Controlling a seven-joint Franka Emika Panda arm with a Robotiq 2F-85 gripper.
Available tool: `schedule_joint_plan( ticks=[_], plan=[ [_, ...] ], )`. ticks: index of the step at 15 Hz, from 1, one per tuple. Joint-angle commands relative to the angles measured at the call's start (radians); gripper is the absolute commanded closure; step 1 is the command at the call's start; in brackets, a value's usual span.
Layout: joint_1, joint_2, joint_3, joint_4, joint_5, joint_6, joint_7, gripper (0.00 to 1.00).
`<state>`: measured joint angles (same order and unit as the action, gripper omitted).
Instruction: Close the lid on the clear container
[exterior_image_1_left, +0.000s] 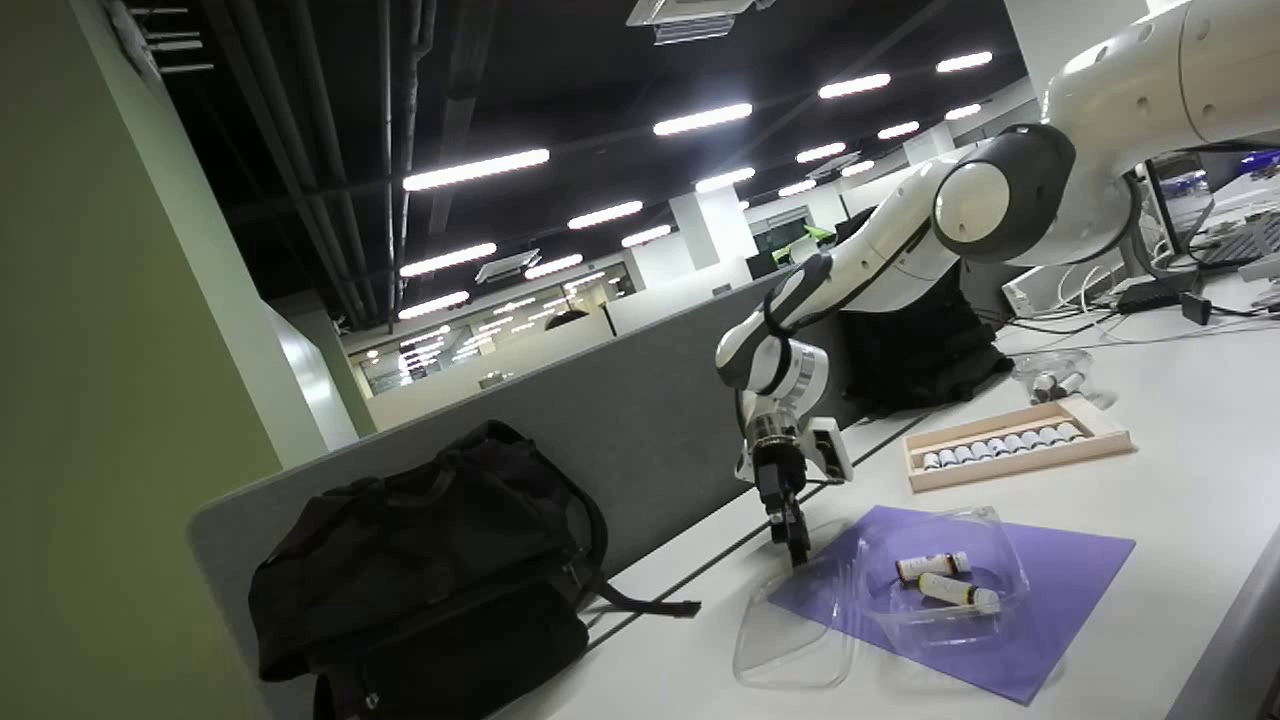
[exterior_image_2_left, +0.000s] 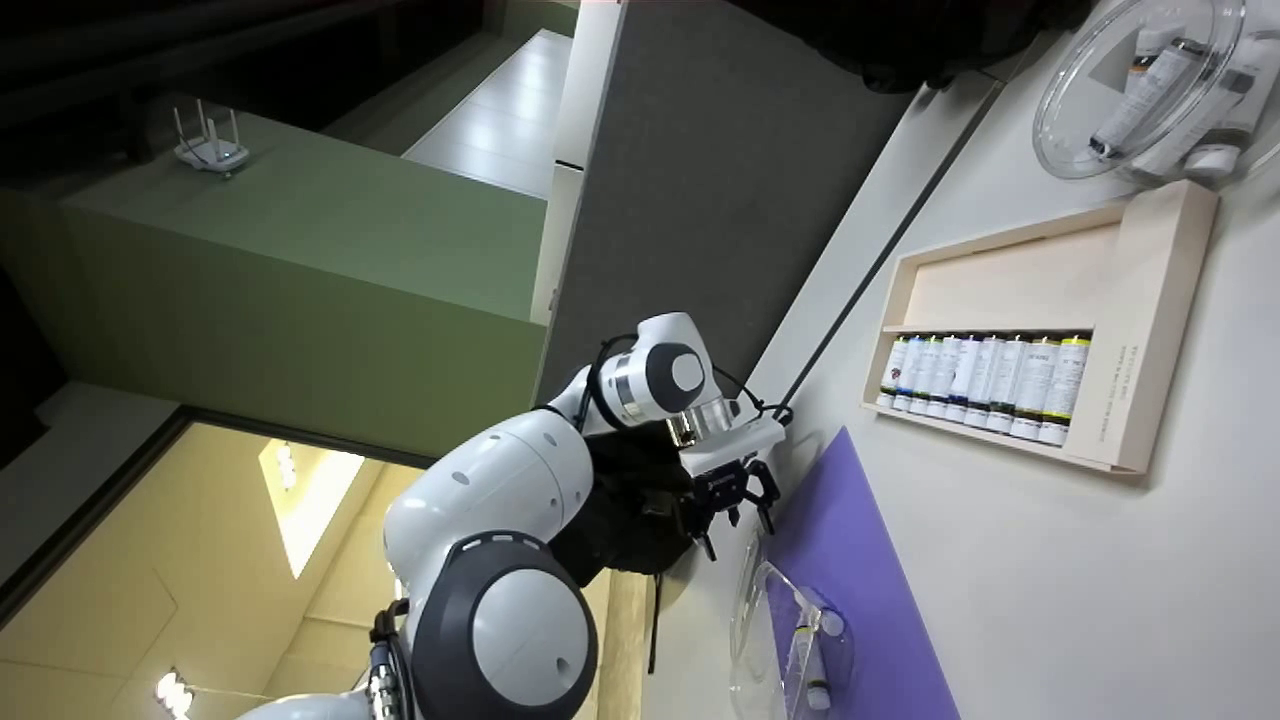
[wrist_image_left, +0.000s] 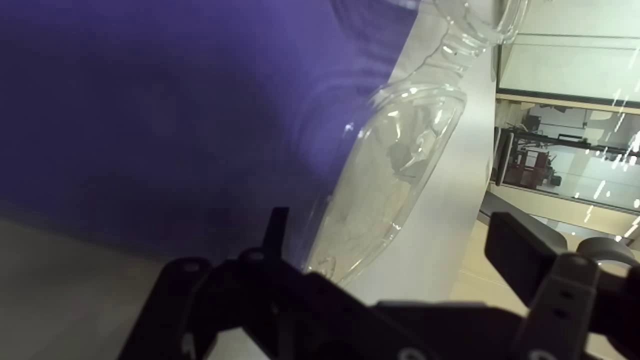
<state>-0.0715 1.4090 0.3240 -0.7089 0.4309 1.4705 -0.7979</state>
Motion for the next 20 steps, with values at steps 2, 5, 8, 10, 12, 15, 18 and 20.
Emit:
schedule_joint_plan(
  ticks=[2,5,8,10,12,15,18,20],
  plan=[
    [-0.002,0.069,0.021,0.106,0.042,-0.046,0.093,0.0],
    [-0.018,0.09,0.032,0.119,0.082,-0.07,0.112,0.0],
    [-0.043,0.058,0.036,0.06,0.132,-0.071,0.103,0.0],
    [-0.057,0.058,0.041,0.058,0.169,-0.091,0.1,0.0],
    [-0.07,0.058,0.045,0.054,0.205,-0.127,0.078,0.0],
    [-0.089,0.058,0.047,0.043,0.264,-0.204,0.058,0.0],
    [-0.094,0.058,0.034,0.041,0.309,-0.27,0.054,0.0],
    [-0.089,0.058,0.024,0.055,0.325,-0.304,0.06,0.0]
  ],
)
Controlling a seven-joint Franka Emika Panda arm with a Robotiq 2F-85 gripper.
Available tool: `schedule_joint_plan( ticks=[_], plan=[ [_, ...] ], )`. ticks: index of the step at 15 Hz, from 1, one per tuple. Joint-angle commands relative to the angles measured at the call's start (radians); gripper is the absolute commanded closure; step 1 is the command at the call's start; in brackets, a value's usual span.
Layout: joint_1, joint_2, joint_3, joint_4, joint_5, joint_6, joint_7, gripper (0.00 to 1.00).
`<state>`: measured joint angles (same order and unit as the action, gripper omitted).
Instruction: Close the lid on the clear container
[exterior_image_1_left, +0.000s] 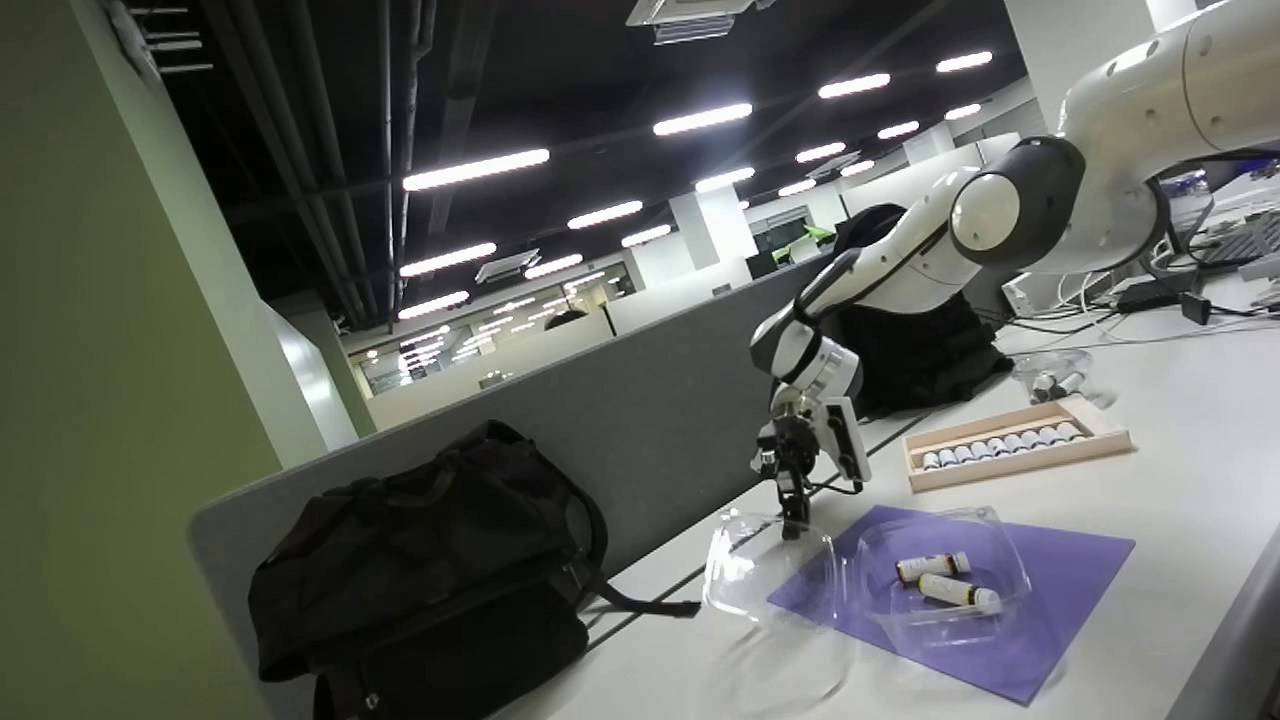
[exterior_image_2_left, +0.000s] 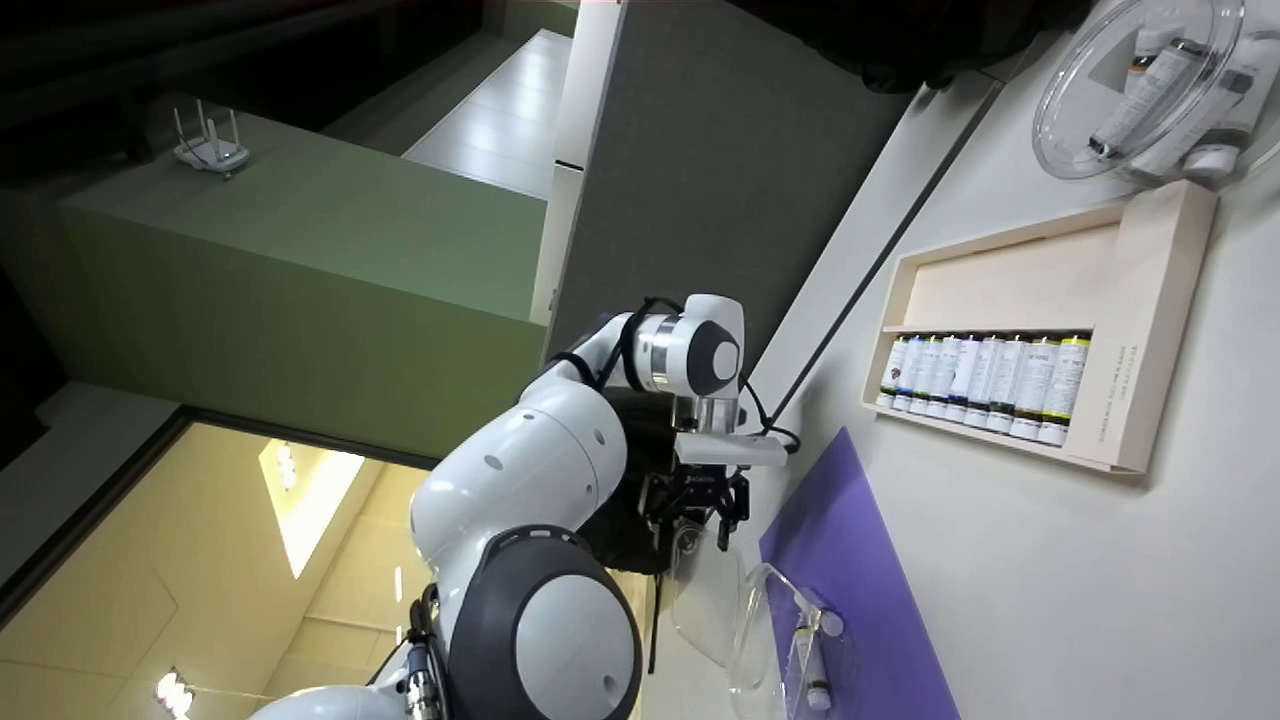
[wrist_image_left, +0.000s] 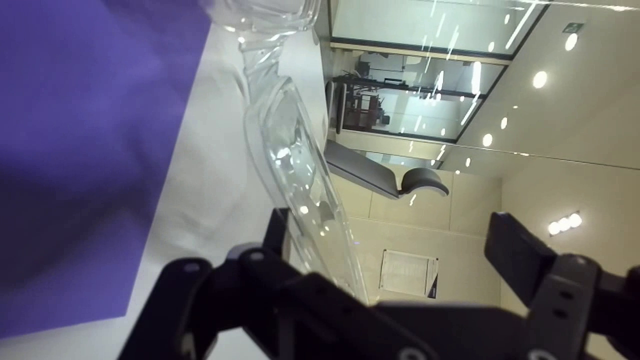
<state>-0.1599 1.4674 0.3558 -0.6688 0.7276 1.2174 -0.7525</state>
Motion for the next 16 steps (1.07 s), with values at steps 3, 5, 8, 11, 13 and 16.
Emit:
schedule_joint_plan(
  ticks=[3,5,8,11,13,16],
  plan=[
    [0.009,0.0,-0.02,0.031,0.031,-0.084,0.025,0.0],
    [0.014,-0.001,-0.027,0.044,0.024,-0.097,0.03,0.0],
    [0.019,-0.002,-0.036,0.058,0.016,-0.118,0.034,0.0],
    [0.013,-0.027,-0.034,0.032,-0.005,-0.117,0.024,0.0],
    [0.012,-0.04,-0.035,0.02,-0.009,-0.121,0.019,0.0],
    [0.01,-0.061,-0.04,-0.003,-0.019,-0.134,0.011,0.0]
  ],
)
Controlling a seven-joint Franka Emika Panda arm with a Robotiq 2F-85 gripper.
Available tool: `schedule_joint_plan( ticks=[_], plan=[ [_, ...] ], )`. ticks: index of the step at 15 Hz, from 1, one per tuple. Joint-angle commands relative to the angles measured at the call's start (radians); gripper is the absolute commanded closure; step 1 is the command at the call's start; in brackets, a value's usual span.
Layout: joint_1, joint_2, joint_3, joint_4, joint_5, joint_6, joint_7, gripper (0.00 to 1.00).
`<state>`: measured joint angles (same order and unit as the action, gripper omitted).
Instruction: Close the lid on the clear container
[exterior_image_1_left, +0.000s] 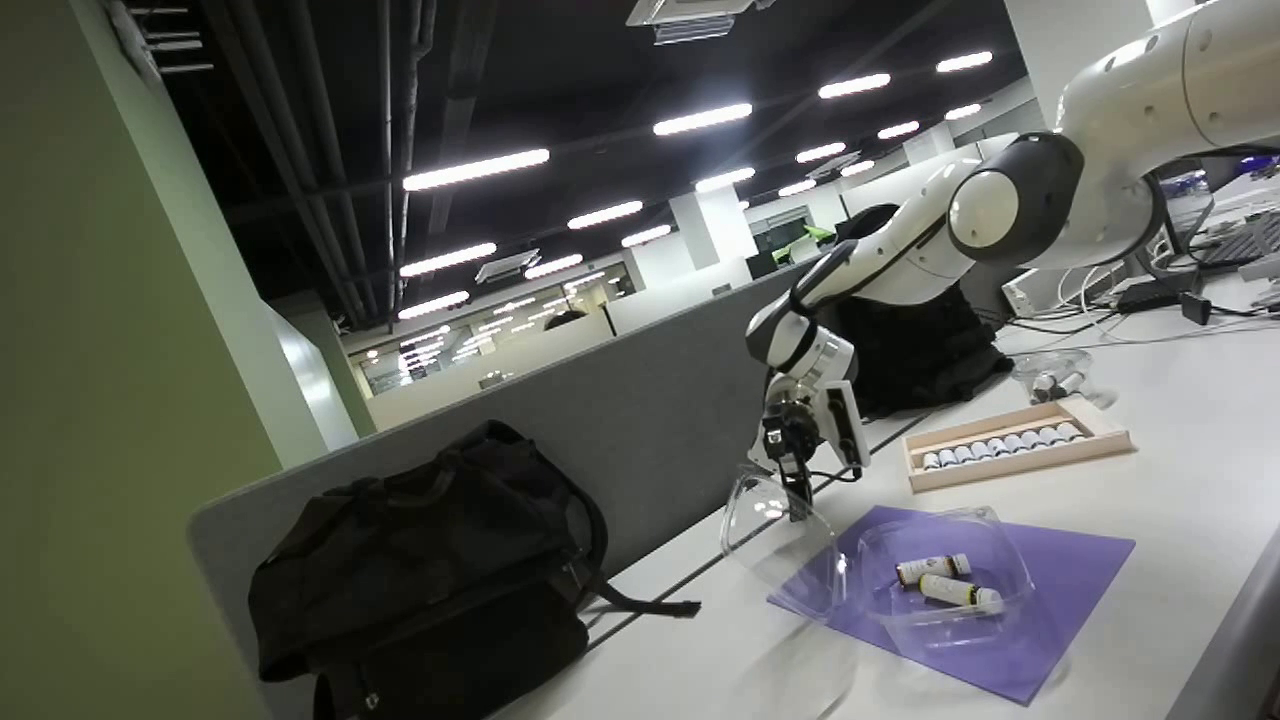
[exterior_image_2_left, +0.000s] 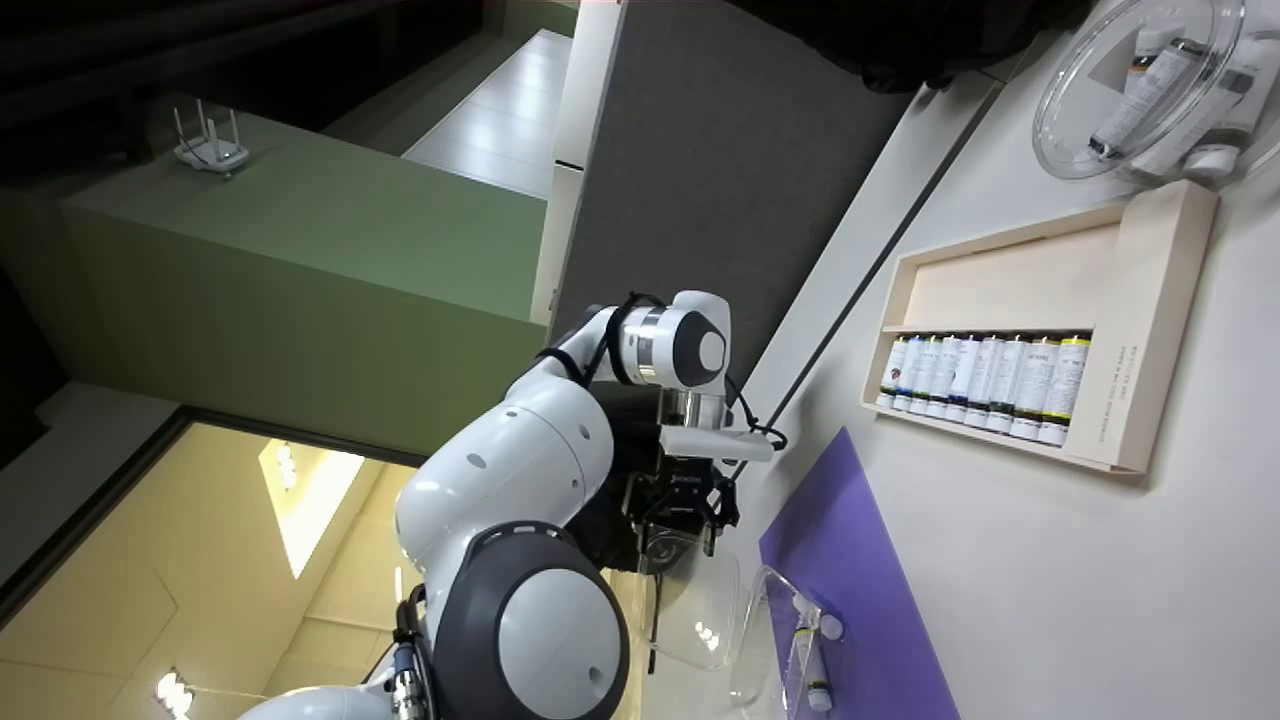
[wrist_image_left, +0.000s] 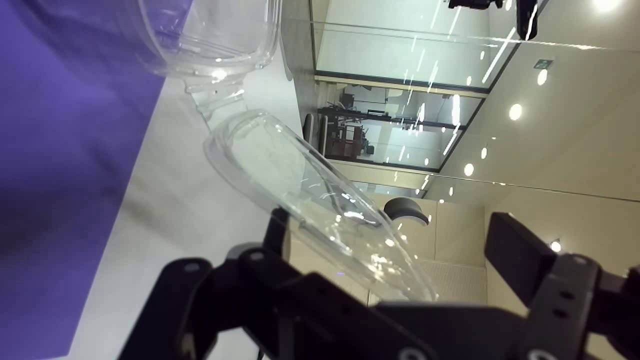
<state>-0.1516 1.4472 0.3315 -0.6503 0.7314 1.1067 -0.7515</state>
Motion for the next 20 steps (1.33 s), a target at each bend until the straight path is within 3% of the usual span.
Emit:
schedule_joint_plan(
  ticks=[1,11,20],
  plan=[
    [0.001,-0.048,-0.016,-0.027,-0.029,-0.028,0.007,0.0],
    [-0.008,-0.143,-0.025,-0.149,-0.069,-0.07,-0.053,0.0],
    [-0.029,-0.331,-0.091,-0.489,-0.135,0.009,-0.187,0.0]
  ],
)
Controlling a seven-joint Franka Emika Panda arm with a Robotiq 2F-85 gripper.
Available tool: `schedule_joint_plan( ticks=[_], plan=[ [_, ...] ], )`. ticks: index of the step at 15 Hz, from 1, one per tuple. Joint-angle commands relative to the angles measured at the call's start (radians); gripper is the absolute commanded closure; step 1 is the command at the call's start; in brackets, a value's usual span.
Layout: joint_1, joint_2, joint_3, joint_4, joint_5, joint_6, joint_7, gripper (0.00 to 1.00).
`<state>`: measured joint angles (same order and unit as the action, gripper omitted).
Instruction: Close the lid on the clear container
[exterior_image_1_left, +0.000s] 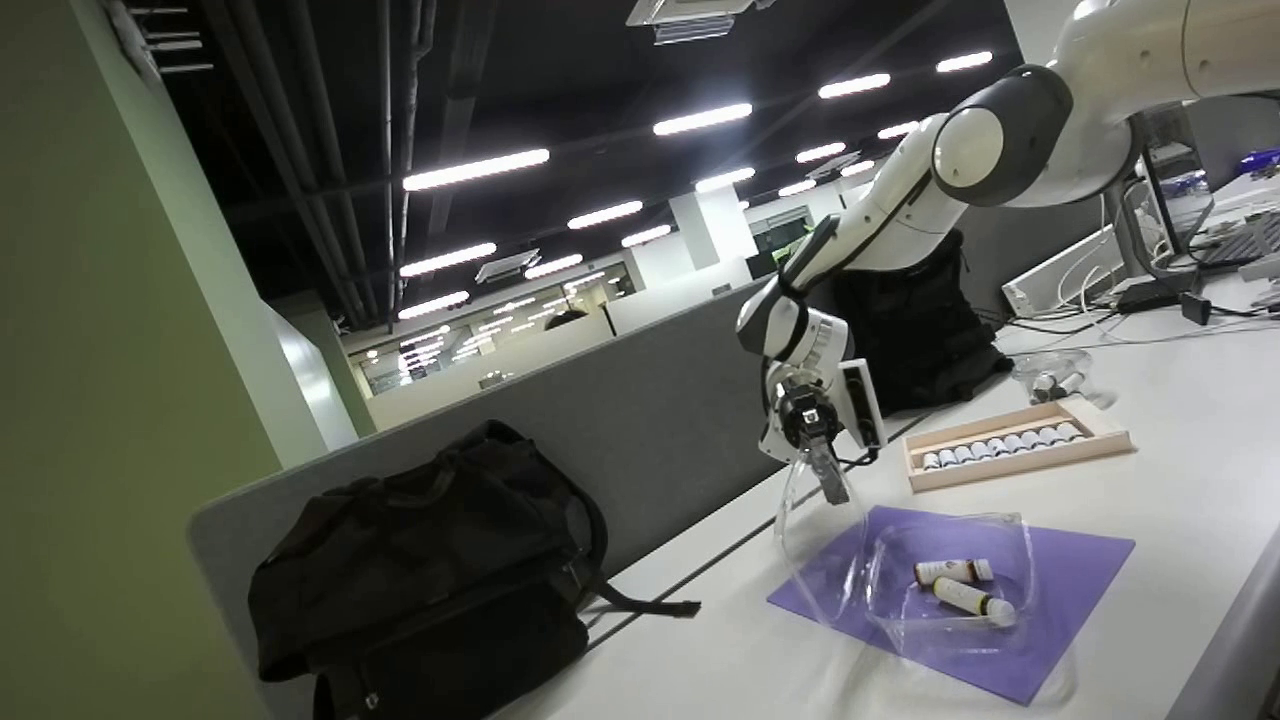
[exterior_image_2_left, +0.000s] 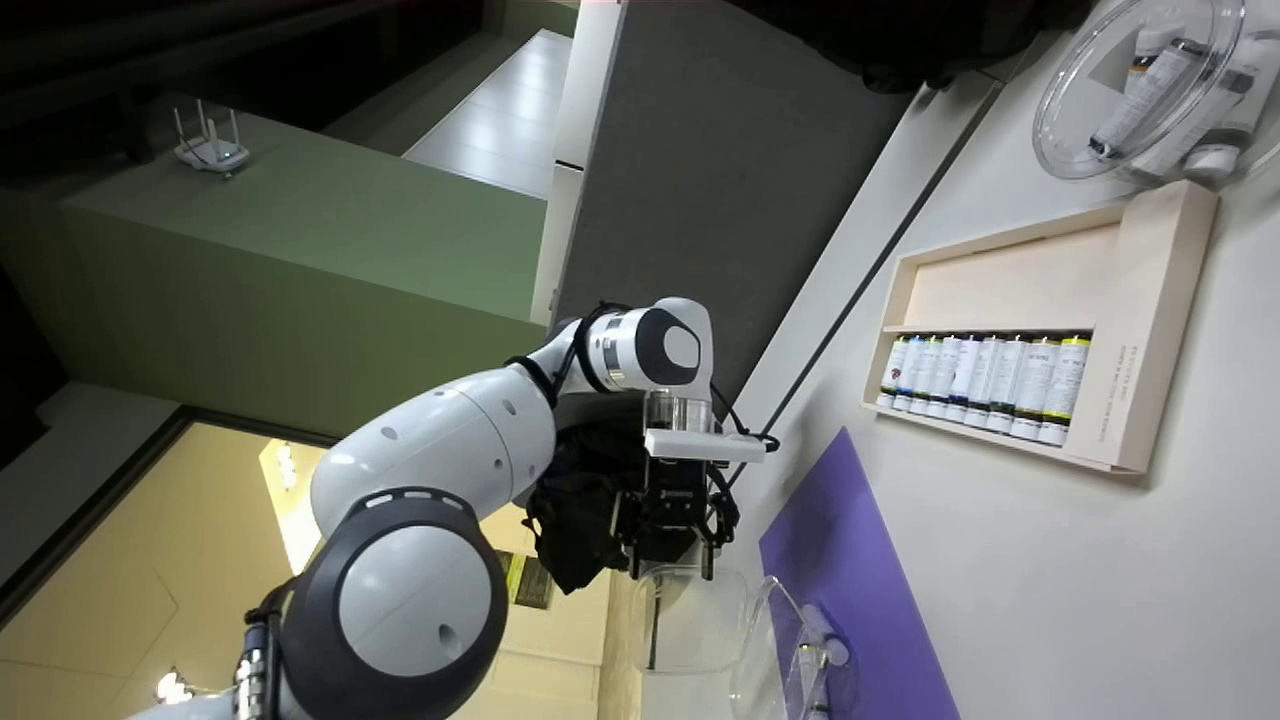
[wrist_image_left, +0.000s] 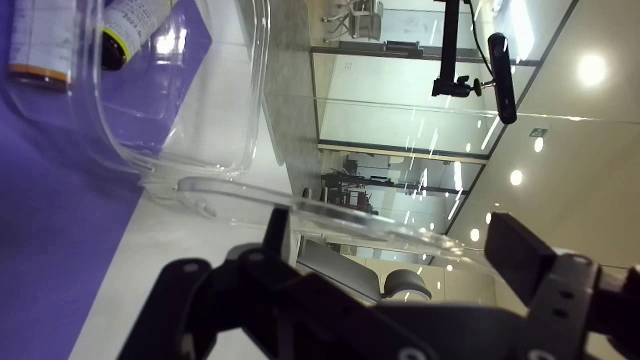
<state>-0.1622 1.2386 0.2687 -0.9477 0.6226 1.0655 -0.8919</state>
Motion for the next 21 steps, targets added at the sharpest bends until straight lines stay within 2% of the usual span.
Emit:
schedule_joint_plan(
  ticks=[1,6,14,21],
  plan=[
    [-0.021,-0.149,-0.038,-0.237,-0.032,0.064,-0.061,0.0],
    [-0.022,-0.287,-0.081,-0.441,-0.048,0.161,-0.17,0.0],
    [-0.021,-0.499,-0.114,-0.722,-0.018,0.397,-0.412,0.0],
    [-0.02,-0.621,-0.138,-0.865,0.004,0.43,-0.537,0.0]
  ],
)
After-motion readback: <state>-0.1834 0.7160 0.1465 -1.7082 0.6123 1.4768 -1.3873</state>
